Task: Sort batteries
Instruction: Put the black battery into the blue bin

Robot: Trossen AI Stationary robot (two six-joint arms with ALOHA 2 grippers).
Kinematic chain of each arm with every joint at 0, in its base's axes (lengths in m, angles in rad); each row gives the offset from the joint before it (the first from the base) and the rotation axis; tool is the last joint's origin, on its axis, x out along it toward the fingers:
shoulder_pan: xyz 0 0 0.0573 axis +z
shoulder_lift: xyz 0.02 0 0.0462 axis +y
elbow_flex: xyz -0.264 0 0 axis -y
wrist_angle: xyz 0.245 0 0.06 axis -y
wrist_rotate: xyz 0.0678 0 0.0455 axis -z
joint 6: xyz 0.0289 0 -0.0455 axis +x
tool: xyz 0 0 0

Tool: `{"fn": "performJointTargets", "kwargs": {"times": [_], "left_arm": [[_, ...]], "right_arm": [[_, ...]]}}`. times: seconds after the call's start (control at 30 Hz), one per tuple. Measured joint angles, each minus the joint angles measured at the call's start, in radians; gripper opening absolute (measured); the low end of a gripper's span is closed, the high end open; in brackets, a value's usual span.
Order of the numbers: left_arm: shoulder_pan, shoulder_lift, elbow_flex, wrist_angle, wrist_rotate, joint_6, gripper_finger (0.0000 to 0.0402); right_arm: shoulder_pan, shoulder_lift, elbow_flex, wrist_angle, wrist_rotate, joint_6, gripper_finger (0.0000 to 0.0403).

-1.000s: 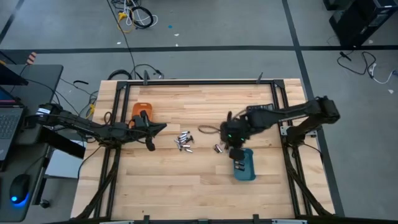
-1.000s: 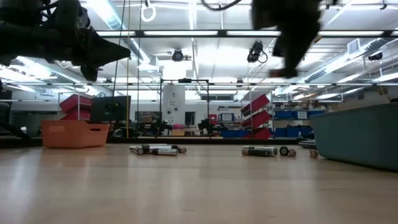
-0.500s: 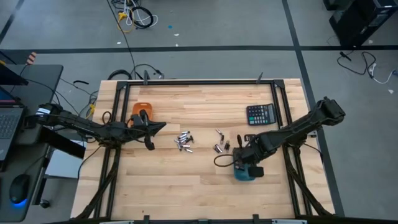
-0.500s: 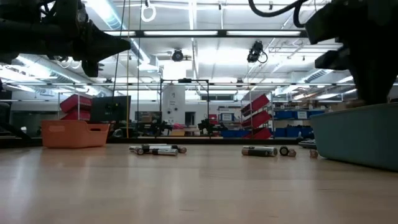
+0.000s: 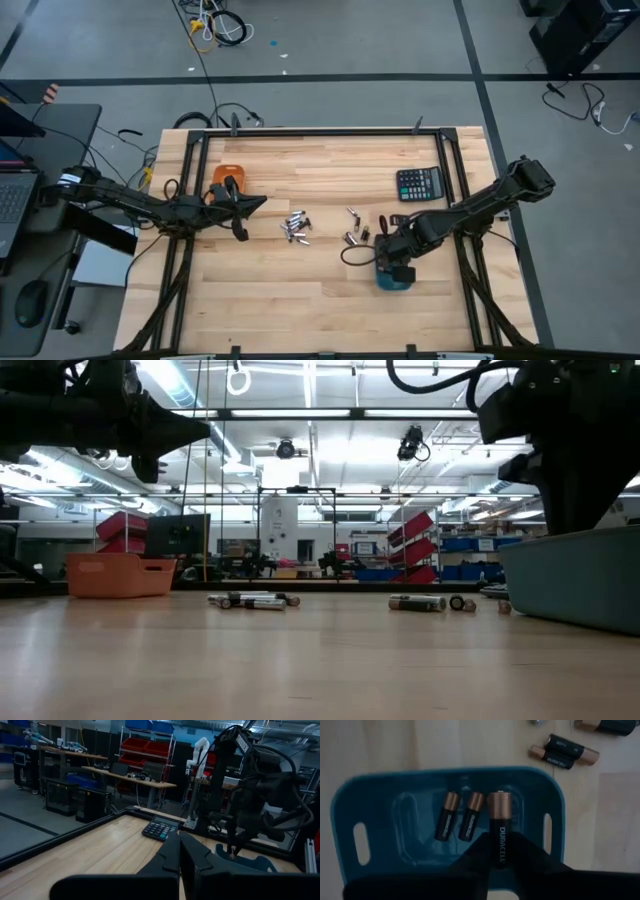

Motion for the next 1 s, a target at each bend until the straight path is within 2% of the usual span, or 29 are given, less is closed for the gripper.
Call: {"fn": "performJointTargets", "kwargs": {"times": [0.17, 0.5, 0.6, 0.7, 0.77, 0.83, 1.0], "left_arm": [[0.000, 0.000, 0.000, 0.000, 0.000, 0.001, 0.0000], [0.000, 0.000, 0.000, -0.013, 0.000, 0.003, 0.0000], [0.000, 0.000, 0.000, -0.013, 0.000, 0.003, 0.0000], [0.000, 0.000, 0.000, -0.013, 0.000, 0.003, 0.0000], [0.000, 0.000, 0.000, -0.021, 0.000, 0.003, 0.0000], [0.000, 0.000, 0.000, -0.031, 0.000, 0.003, 0.0000], [0.000, 0.000, 0.000, -0.028, 0.000, 0.003, 0.0000]], "right_arm": [[-0.006, 0.000, 0.000, 0.007, 0.000, 0.003, 0.0076], [-0.010, 0.000, 0.043, -0.026, 0.027, 0.022, 0.0064], [-0.015, 0.000, 0.094, -0.046, 0.070, 0.020, 0.0059], [-0.025, 0.000, 0.135, -0.026, 0.171, 0.010, 0.0054], [-0.043, 0.000, 0.147, 0.019, 0.238, -0.002, 0.0051], [-0.069, 0.000, 0.148, 0.089, 0.262, -0.019, 0.0048], [-0.131, 0.028, 0.148, 0.252, 0.183, -0.133, 0.0046]]}}
